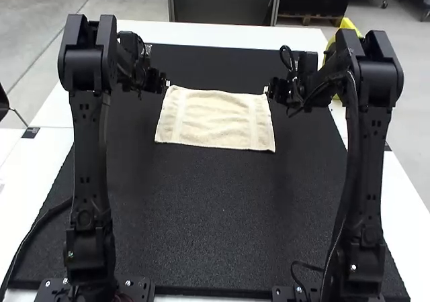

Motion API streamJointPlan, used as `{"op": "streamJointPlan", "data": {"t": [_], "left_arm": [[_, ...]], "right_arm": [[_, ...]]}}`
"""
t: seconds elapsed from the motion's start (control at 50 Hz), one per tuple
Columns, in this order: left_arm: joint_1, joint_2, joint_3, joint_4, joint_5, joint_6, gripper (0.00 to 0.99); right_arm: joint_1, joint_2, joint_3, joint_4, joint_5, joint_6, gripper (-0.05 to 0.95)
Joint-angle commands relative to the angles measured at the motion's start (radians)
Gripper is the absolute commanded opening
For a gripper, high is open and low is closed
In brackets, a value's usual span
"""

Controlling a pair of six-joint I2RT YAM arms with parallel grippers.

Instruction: Fold the towel.

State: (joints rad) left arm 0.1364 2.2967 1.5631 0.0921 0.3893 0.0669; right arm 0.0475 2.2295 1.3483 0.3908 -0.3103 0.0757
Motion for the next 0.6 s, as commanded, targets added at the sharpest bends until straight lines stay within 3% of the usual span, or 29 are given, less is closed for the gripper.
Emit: {"op": "streamJointPlan", "data": {"t": [0.0, 0.36, 0.58], "left_arm": [[0.000, 0.018, 0.045, -0.005, -0.001, 0.016, 0.921], [-0.011, 0.072, 0.115, 0.001, -0.001, 0.010, 0.921], [-0.018, 0.124, 0.230, -0.098, 0.000, 0.007, 0.920]], "right_arm": [[-0.006, 0.018, 0.046, -0.007, -0.012, -0.016, 0.90], [-0.005, 0.091, 0.137, -0.047, -0.012, -0.039, 0.90], [0.005, 0.134, 0.186, -0.067, -0.010, -0.040, 0.90]]}}
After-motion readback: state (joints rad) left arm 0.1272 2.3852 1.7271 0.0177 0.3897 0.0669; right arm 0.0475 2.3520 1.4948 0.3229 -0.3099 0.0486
